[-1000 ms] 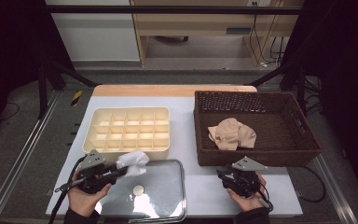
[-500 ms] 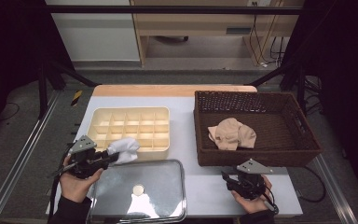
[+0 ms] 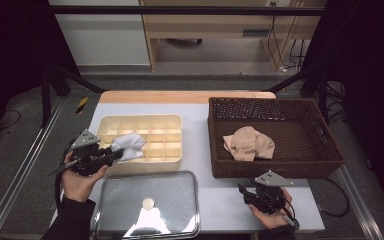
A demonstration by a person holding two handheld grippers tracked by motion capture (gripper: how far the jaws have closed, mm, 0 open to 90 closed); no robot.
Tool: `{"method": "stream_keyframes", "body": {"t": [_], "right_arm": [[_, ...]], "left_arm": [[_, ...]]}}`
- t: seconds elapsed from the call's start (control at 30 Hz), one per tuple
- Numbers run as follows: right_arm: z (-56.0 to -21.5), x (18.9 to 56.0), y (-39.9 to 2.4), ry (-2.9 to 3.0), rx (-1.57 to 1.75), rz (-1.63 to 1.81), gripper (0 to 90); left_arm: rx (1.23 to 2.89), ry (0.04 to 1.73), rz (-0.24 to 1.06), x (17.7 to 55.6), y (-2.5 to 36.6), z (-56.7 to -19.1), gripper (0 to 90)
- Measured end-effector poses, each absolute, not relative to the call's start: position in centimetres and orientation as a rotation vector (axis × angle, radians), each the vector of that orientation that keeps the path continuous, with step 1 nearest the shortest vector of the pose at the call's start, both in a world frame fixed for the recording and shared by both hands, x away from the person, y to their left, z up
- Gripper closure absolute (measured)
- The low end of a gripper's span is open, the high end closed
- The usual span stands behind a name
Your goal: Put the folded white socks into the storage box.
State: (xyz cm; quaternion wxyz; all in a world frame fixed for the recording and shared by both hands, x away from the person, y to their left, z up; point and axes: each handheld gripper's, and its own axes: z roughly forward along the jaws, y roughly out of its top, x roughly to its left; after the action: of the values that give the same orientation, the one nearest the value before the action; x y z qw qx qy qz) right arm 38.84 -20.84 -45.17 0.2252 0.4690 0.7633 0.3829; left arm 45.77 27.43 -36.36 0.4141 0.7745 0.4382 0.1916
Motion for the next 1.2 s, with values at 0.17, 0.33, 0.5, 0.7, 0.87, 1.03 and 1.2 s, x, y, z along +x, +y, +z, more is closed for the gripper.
{"method": "stream_keyframes", "body": {"t": [0.17,0.33,0.5,0.7,0.87,1.03,1.2], "right_arm": [[-45.3,38.9,-20.8,2.114,1.304,1.060,50.0],[-45.3,39.0,-20.8,2.122,1.301,1.059,50.0],[-45.3,39.1,-20.8,2.128,1.316,1.060,50.1],[-45.4,39.2,-20.6,2.134,1.321,1.061,50.0],[-45.4,39.3,-20.7,2.137,1.327,1.062,50.0],[-45.5,39.3,-20.7,2.143,1.327,1.060,50.0],[-45.5,39.5,-20.7,2.145,1.337,1.062,50.0]], "left_arm": [[1.955,1.154,0.464,47.2,27.9,-37.2,71.3],[1.976,1.197,0.465,47.6,29.0,-37.8,71.4],[2.000,1.235,0.466,47.7,30.3,-37.9,71.5],[2.038,1.263,0.450,48.1,31.1,-38.4,71.7],[2.075,1.266,0.432,48.3,31.2,-38.5,71.9],[2.124,1.274,0.432,48.6,30.7,-38.4,72.3],[2.161,1.304,0.421,49.1,29.9,-38.9,72.6]]}}
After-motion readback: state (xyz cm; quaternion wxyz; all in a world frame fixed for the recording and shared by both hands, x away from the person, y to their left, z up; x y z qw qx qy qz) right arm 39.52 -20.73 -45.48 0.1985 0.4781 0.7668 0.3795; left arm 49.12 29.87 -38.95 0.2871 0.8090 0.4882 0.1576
